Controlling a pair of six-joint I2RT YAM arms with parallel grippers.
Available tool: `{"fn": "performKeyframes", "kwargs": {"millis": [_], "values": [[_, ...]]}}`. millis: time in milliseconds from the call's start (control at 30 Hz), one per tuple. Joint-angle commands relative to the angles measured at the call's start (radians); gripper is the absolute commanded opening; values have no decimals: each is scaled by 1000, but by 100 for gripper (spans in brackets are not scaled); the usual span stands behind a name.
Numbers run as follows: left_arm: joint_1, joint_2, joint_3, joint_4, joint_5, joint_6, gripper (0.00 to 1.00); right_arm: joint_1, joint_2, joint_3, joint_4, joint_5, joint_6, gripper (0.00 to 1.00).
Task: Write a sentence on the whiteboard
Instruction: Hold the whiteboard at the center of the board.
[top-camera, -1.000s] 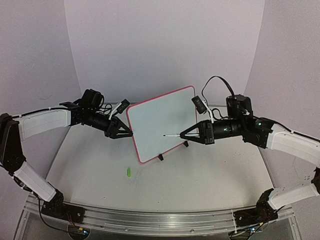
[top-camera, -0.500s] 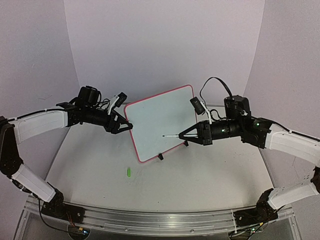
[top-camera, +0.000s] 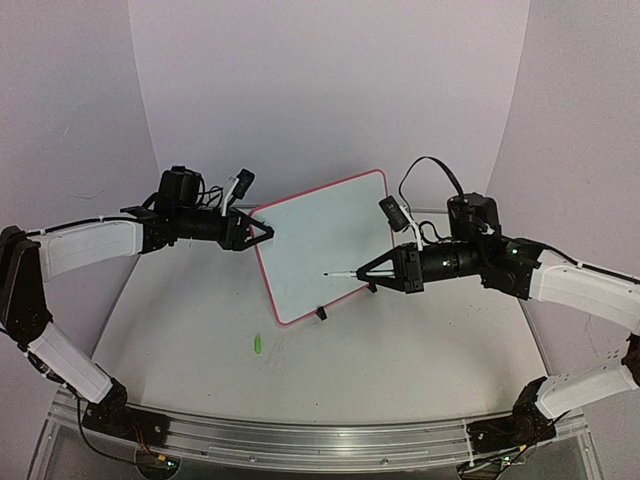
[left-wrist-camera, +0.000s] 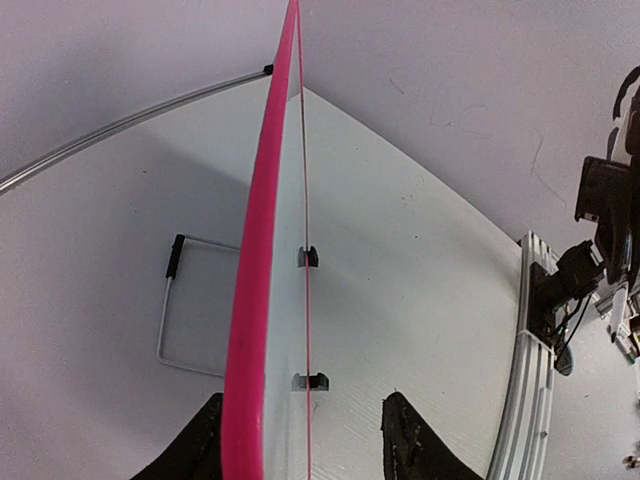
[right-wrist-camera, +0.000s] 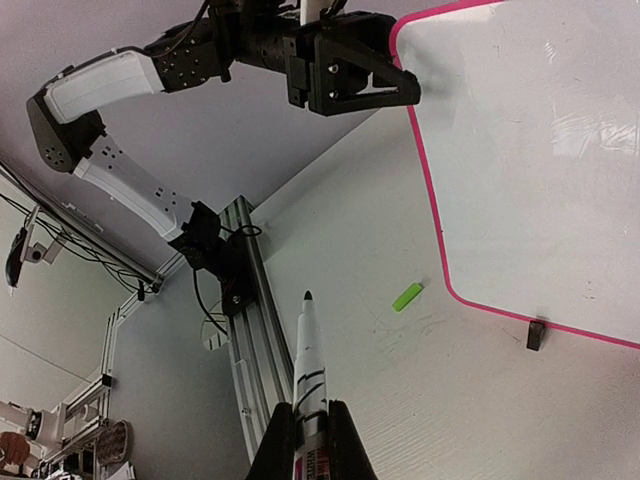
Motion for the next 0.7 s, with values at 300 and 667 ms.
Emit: {"fn": "performKeyframes", "kwargs": {"millis": [300,667], "values": [[13,45,-58,238,147,-90,8,10,-35,-24,77,18,20,0],[16,121,3,153,349,-81,0,15,-45,-20,79,38,45,0]]}}
